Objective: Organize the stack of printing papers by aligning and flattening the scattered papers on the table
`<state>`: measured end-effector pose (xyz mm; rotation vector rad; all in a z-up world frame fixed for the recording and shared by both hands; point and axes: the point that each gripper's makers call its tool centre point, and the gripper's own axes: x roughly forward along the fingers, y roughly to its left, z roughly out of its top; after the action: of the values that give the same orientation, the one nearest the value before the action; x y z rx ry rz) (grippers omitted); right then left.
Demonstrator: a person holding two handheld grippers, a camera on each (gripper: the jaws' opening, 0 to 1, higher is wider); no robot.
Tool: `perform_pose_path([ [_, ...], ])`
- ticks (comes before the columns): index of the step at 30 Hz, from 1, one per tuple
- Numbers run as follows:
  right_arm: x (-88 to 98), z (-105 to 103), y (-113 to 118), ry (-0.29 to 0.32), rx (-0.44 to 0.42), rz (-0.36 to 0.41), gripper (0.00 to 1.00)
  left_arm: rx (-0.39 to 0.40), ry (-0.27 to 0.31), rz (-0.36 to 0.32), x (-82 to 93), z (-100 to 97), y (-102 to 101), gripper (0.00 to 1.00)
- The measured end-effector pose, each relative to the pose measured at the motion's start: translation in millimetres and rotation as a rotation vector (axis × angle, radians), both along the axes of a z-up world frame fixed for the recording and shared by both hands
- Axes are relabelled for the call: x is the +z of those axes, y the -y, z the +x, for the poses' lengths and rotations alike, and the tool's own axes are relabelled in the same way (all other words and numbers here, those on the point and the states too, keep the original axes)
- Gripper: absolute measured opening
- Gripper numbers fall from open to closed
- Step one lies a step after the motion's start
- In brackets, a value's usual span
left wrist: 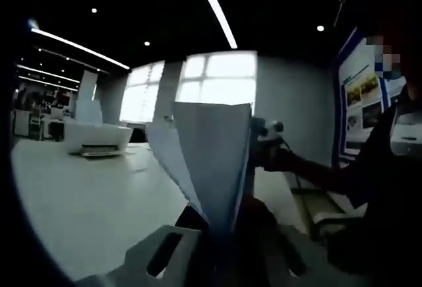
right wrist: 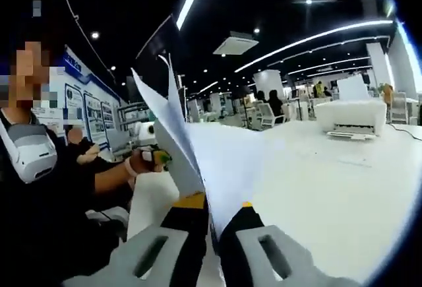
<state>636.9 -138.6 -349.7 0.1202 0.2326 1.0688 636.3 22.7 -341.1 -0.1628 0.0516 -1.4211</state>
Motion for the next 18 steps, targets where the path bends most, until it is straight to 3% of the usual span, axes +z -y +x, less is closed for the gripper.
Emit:
perform_pose_path([
  [4, 16.8, -3, -1, 0.045, -0.005, 0.027, 0.01, 0.006, -0.012, -0.018, 13.4, 1.0, 0, 0.08],
  [5, 11.9, -5, -1, 0.066, 0.015, 0.026, 0.07, 0.001, -0.017, -0.008, 8.9, 1.7, -1, 0.12],
  [6, 5.3, -3, 1, 0.056, 0.007, 0.021, 0.20, 0.009, -0.035, 0.005, 3.1, 4.0, -3, 0.20],
  [7, -8.9, 0, 4, 0.016, -0.012, -0.001, 0.27, 0.025, -0.091, 0.009, -6.1, 8.0, -4, 0.28],
  [8, -21.2, 0, 4, -0.017, -0.013, -0.022, 0.27, 0.015, -0.091, 0.004, -7.8, 7.3, -3, 0.28],
  [11, -23.9, -1, 1, 0.041, 0.003, -0.027, 0.14, -0.024, -0.053, -0.007, -7.9, -2.6, 0, 0.11],
  [14, -12.4, -5, -2, 0.001, 0.011, 0.035, 0.05, -0.018, -0.059, -0.011, -2.1, 0.5, 2, 0.07],
  [18, 6.9, -11, -4, 0.055, 0.031, 0.051, 0.00, -0.021, -0.044, -0.034, 11.9, -1.0, 1, 0.06],
])
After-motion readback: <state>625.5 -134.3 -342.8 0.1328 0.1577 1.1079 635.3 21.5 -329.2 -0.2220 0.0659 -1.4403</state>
